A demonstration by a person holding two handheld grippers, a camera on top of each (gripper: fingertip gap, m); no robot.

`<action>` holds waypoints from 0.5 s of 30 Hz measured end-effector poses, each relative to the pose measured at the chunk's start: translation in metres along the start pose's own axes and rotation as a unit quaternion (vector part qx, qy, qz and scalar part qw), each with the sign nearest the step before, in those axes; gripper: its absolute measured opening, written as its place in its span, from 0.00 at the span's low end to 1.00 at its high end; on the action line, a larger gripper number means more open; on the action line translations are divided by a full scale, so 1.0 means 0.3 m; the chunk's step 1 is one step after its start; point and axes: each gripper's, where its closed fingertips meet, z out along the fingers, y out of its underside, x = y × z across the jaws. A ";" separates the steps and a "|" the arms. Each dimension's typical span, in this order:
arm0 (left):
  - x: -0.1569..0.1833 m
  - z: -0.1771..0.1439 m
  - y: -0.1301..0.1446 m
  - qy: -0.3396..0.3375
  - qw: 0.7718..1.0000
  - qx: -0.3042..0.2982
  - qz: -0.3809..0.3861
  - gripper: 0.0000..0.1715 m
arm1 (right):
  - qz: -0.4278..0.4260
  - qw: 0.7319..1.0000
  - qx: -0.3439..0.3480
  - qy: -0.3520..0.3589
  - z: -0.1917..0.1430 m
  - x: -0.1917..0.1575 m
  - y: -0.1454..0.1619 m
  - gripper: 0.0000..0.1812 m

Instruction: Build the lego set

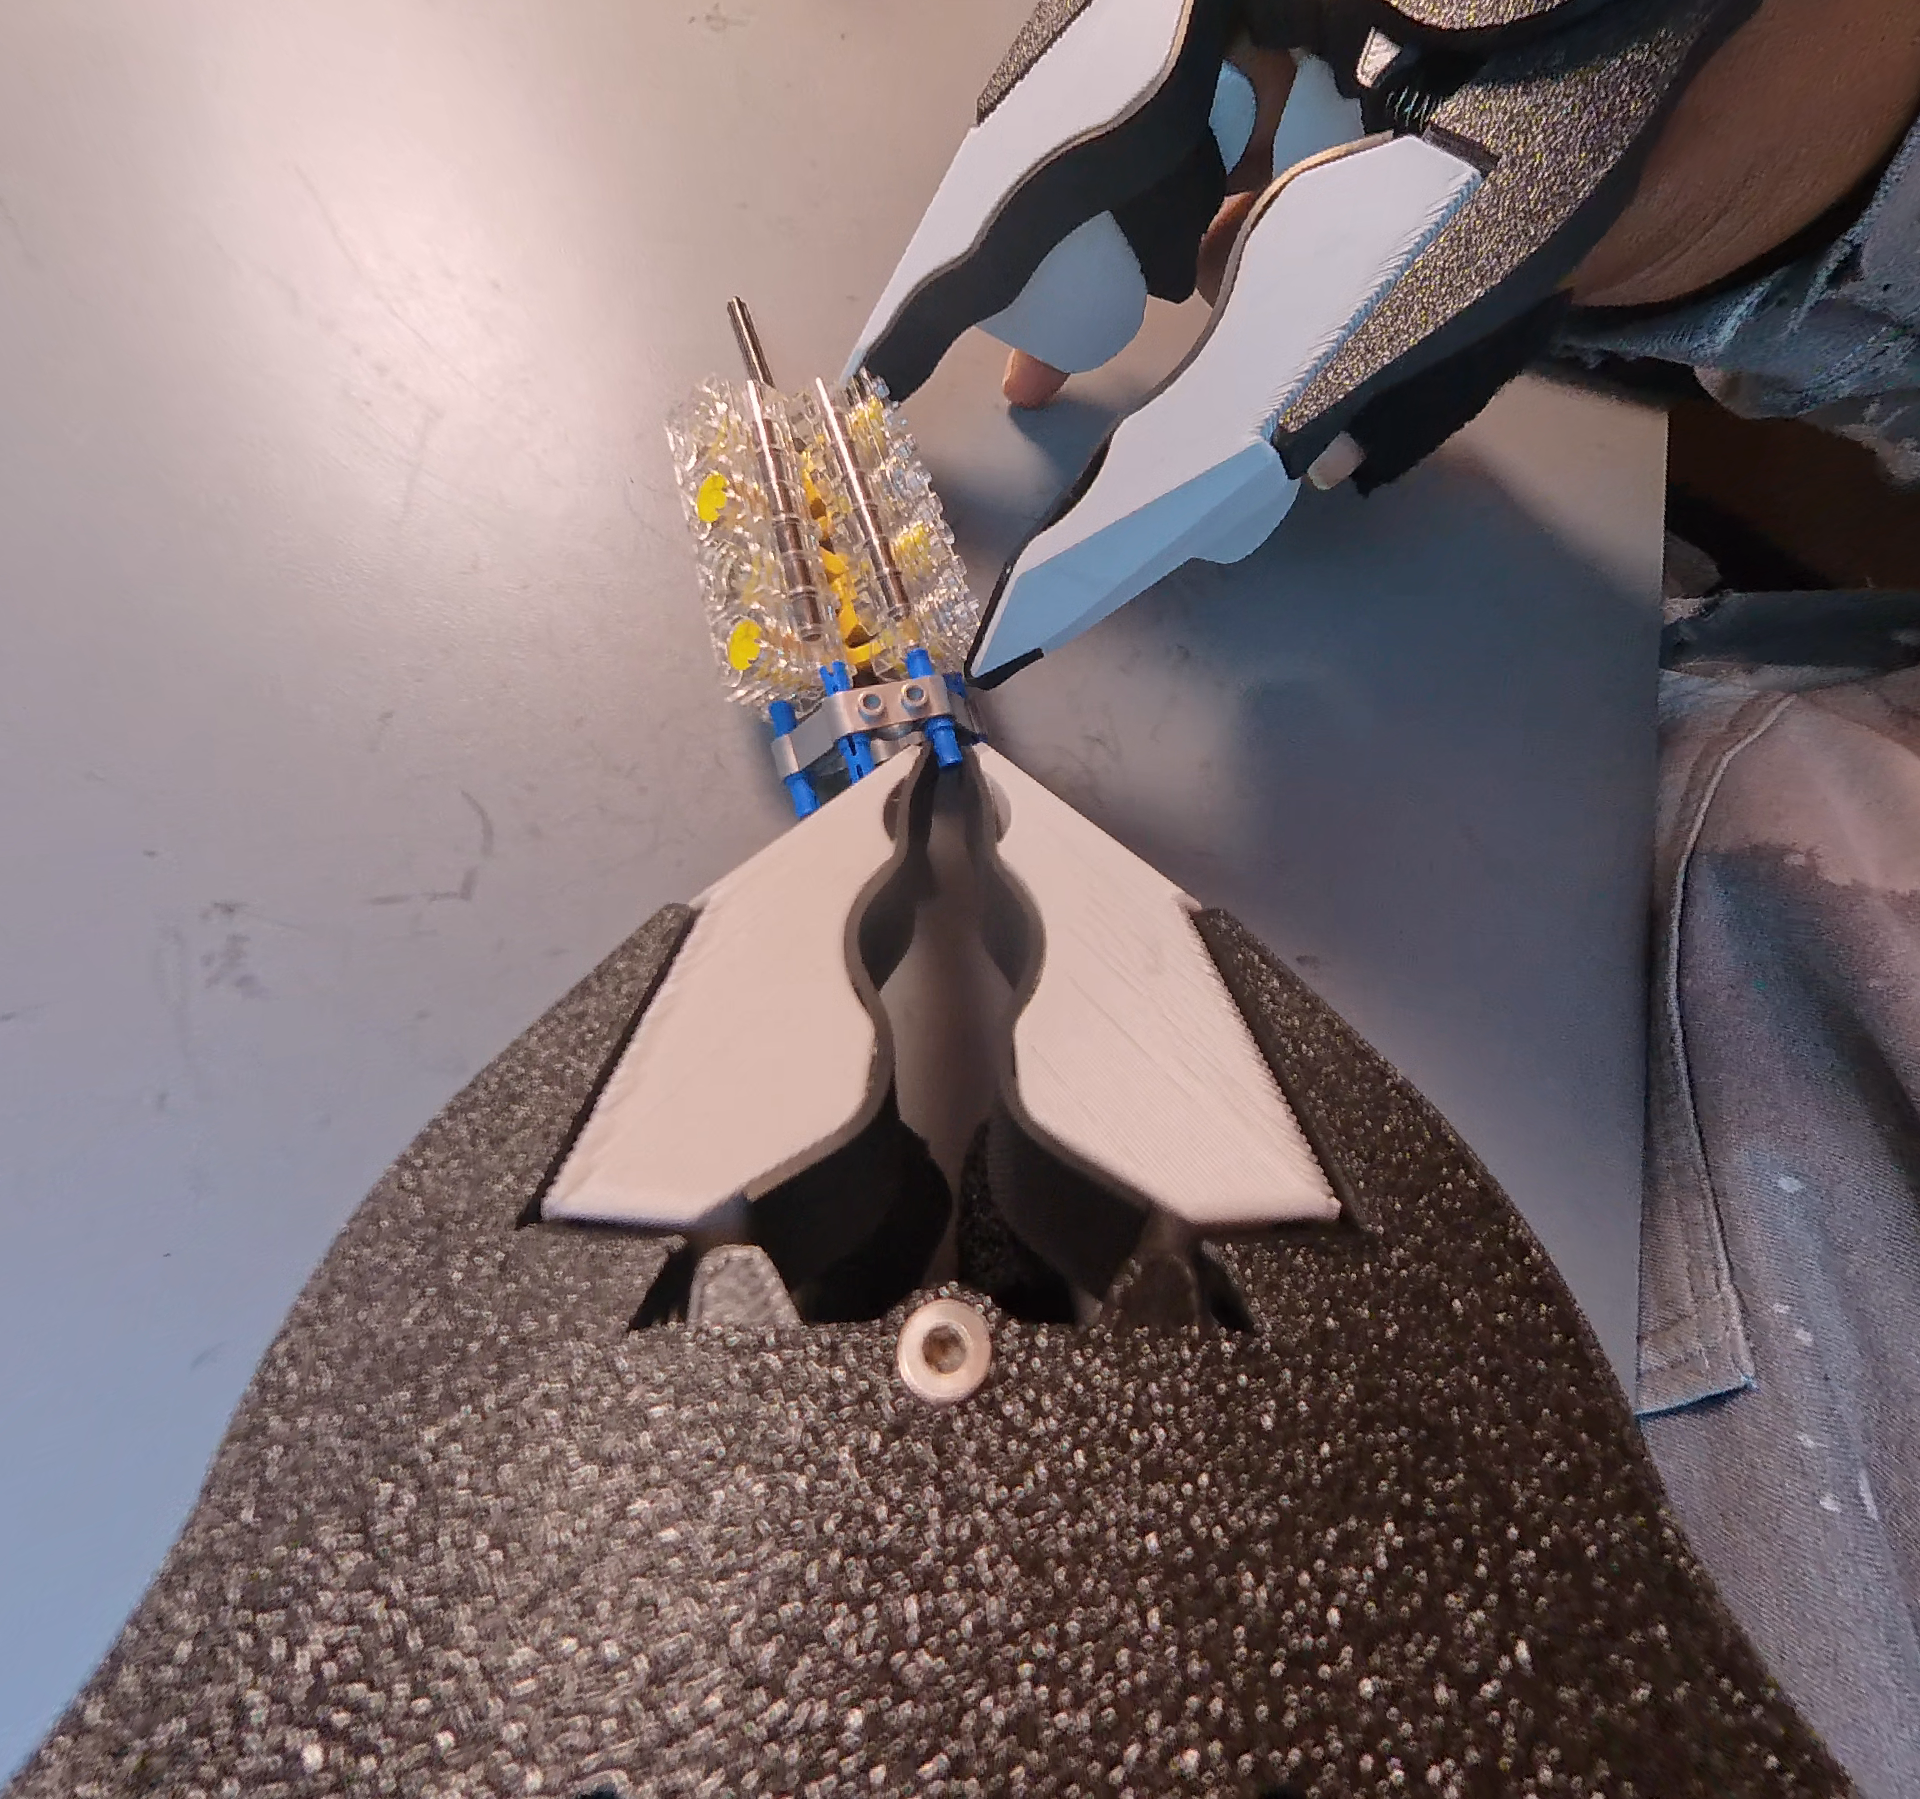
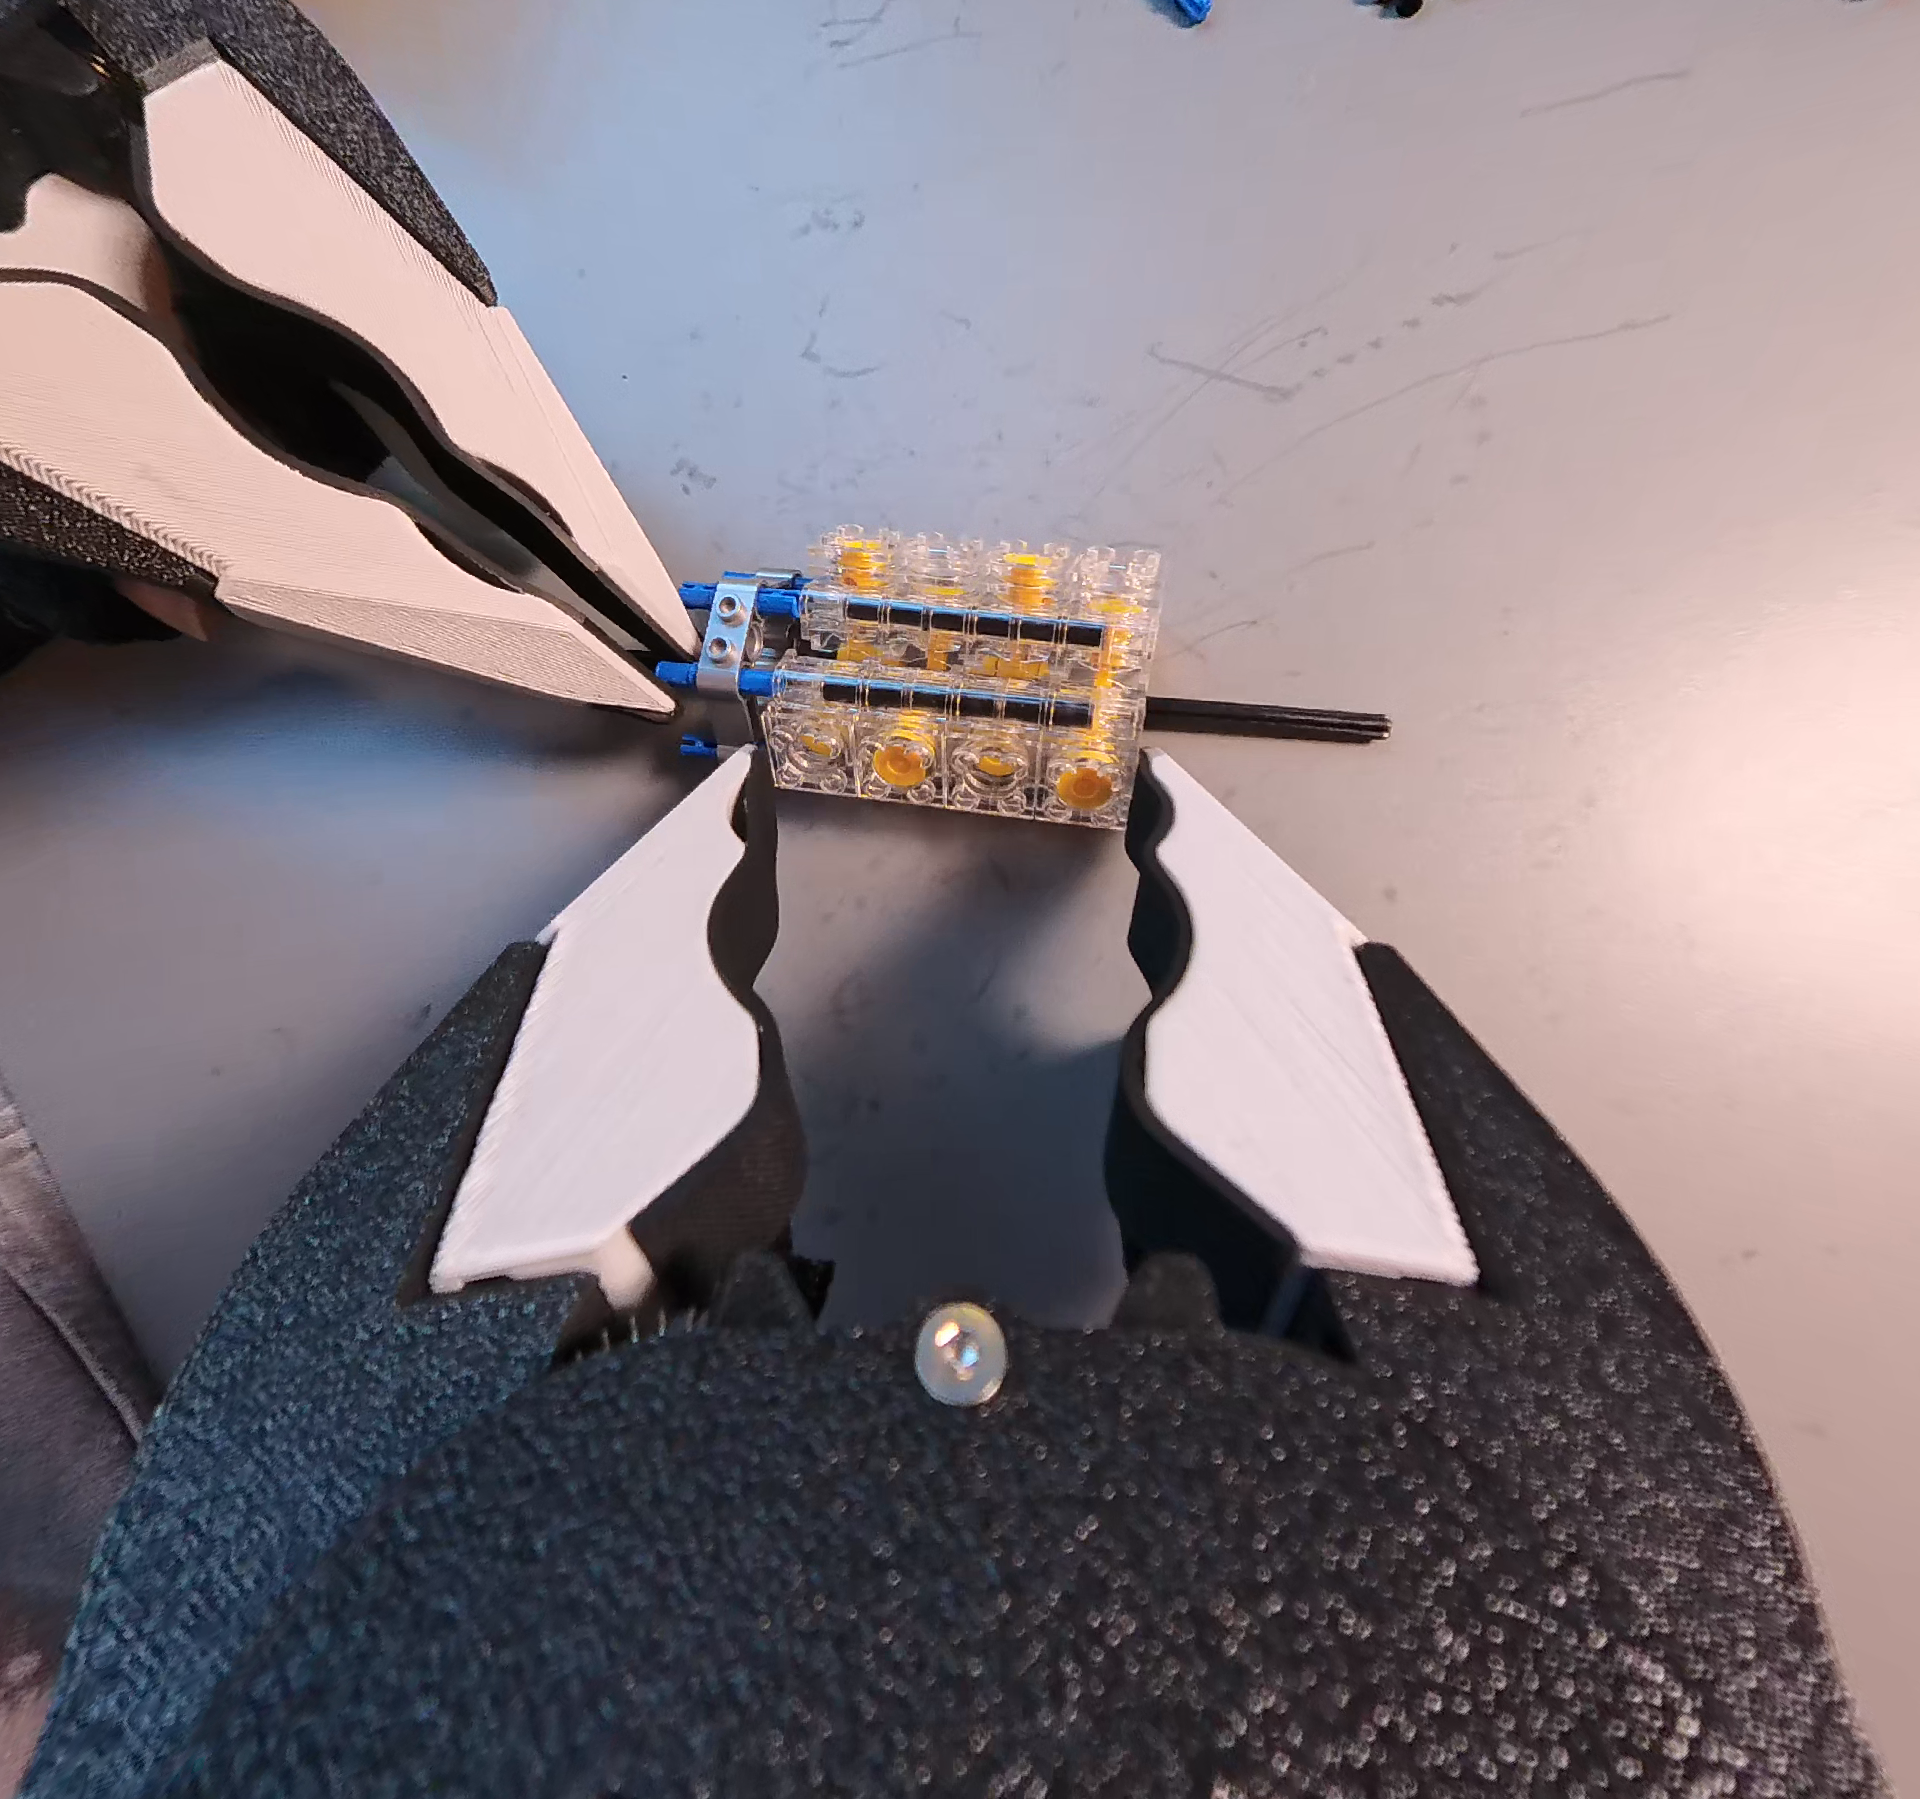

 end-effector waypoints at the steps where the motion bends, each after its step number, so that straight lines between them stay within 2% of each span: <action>1: 0.000 0.000 0.000 0.001 1.000 0.000 -0.001 0.02 | 0.001 1.000 0.000 0.000 0.000 0.000 0.000 0.36; 15: -0.004 0.000 0.000 -0.006 1.000 0.001 -0.008 0.01 | -0.013 1.000 0.020 0.018 0.000 -0.003 -0.001 0.36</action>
